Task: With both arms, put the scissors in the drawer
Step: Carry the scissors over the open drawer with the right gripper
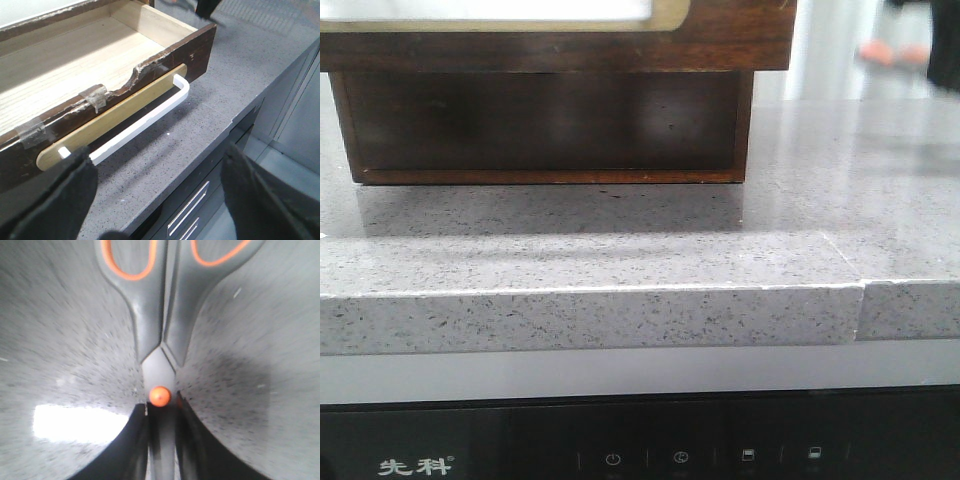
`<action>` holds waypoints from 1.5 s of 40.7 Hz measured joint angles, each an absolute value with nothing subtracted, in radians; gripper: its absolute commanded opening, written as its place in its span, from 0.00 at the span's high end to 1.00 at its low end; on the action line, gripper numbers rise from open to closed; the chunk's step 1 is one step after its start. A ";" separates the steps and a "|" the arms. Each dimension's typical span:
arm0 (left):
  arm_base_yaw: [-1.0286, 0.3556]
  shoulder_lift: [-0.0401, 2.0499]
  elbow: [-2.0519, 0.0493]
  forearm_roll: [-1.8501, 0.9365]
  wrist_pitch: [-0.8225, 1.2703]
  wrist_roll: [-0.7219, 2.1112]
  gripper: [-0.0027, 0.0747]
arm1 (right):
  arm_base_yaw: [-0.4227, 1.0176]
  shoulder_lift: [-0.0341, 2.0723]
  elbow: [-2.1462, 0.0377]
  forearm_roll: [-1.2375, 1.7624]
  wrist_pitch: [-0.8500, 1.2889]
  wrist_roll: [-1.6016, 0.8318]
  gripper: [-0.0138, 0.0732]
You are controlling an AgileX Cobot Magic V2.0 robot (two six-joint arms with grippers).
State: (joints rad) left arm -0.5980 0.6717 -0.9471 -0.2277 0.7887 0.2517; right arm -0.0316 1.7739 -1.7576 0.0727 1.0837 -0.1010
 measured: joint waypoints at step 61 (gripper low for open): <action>-0.598 0.672 -0.947 -0.228 0.789 0.252 0.33 | 0.711 1.636 -1.756 0.018 0.875 -0.900 0.77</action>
